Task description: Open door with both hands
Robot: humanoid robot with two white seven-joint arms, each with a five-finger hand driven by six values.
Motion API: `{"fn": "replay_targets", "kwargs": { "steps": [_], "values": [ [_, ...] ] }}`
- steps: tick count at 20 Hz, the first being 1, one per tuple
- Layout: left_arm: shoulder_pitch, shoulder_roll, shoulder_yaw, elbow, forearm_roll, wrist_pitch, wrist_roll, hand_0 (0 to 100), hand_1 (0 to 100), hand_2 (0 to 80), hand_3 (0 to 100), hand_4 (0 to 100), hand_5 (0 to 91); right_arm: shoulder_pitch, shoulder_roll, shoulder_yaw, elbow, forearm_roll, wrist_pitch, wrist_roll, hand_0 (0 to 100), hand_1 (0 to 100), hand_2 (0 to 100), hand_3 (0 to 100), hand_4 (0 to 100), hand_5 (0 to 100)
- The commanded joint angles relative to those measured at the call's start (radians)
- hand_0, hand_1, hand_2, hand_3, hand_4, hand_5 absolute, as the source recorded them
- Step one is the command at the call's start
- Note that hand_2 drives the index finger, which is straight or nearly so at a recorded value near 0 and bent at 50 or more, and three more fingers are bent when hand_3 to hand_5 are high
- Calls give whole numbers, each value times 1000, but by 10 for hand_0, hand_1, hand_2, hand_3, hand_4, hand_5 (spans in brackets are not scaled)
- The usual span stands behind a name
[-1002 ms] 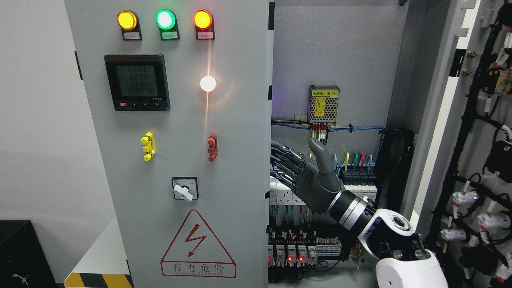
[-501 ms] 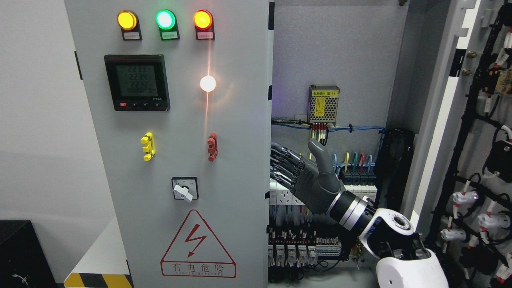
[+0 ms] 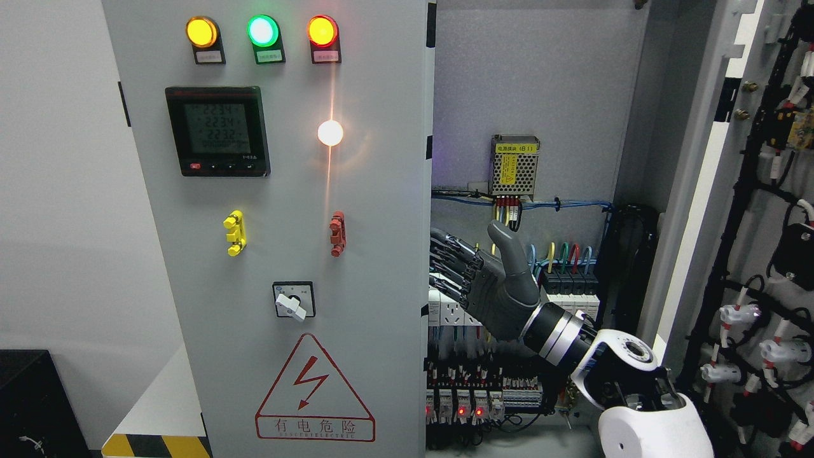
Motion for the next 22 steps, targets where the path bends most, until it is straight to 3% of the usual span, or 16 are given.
{"fn": "replay_targets", "kwargs": {
  "steps": [1,11,14,22],
  "values": [
    [0,2,1,0,0,0,0,0,0,0,0,0,0,-4,0,1,1,-8,0,21,0,0,0,0,0,0],
    [0,2,-1,0,0,0,0,0,0,0,0,0,0,-8,0,1,-1,-15,2,26,0,0,0,0,0,0],
    [0,2,-1,-1,0,0,0,0,0,0,0,0,0,-11,-2,1,-1,-20,2,56,0,0,0,0,0,0],
    [-3,-2,-2,0,0,0,0,0,0,0,0,0,0,-11,-2,1,-1,-20,0,58,0,0,0,0,0,0]
  ]
}}
